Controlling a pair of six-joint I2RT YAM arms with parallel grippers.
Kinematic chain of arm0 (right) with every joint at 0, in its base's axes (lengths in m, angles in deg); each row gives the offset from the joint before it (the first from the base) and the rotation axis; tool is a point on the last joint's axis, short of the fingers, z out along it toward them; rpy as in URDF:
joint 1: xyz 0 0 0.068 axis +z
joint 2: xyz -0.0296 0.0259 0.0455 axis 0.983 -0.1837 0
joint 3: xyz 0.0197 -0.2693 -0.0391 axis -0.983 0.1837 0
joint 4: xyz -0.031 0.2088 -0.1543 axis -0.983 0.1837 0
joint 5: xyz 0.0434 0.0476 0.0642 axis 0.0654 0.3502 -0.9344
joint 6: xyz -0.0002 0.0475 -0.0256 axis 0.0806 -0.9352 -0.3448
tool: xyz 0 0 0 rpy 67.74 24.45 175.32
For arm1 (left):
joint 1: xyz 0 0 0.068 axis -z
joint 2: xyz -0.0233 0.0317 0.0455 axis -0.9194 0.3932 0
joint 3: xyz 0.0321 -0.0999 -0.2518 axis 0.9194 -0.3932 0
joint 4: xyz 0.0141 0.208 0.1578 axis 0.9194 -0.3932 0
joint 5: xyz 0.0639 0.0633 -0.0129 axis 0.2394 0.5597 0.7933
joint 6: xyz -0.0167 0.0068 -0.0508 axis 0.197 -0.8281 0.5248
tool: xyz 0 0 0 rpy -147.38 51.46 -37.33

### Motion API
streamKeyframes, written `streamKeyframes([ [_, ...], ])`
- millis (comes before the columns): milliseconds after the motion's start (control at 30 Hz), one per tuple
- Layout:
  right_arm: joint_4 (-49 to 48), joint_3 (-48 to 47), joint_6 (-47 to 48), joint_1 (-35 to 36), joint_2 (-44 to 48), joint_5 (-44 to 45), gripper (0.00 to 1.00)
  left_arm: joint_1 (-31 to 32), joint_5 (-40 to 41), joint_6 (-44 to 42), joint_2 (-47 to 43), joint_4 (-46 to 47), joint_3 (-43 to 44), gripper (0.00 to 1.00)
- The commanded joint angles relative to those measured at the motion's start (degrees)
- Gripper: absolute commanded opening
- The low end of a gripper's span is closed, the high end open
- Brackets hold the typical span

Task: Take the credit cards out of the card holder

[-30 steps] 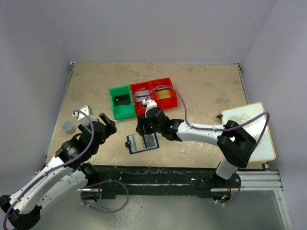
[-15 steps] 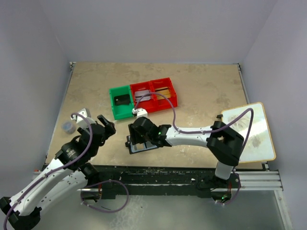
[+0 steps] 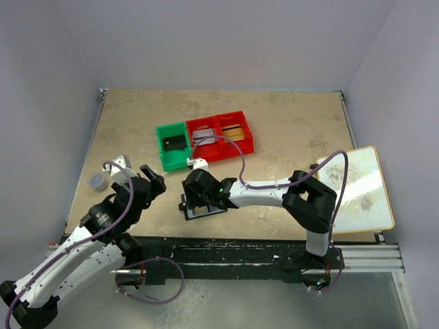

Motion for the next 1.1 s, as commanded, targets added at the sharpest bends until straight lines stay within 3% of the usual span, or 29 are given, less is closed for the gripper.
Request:
streamKeyframes([
  [0, 2.1, -2.8, -1.2, 0.5, -0.6, 1.0, 0.62, -0.2, -0.2, 0.2, 0.1, 1.7, -0.5, 0.75],
  [333, 5.7, -4.3, -1.5, 0.5, -4.3, 2.3, 0.62, -0.1, -2.0, -0.3, 1.5, 3.2, -1.5, 0.75],
  [633, 0.7, 0.0, -3.0, 0.4, -2.7, -3.5, 0.69, -0.1, -3.7, -0.9, 2.1, 4.5, -2.2, 0.75],
  [700, -1.1, 0.6, -3.4, 0.2, -2.5, -4.4, 0.66, -0.1, -5.5, -1.7, 2.3, 6.0, -2.7, 0.74],
  [867, -2.2, 1.2, -5.4, -0.7, -2.3, -5.4, 0.67, -0.2, -15.3, -0.9, 5.2, 12.5, -7.3, 0.69],
  [1067, -3.8, 3.3, -7.1, -1.6, -0.8, -5.6, 0.67, -0.1, -21.1, 0.7, 9.9, 18.9, -11.3, 0.60],
])
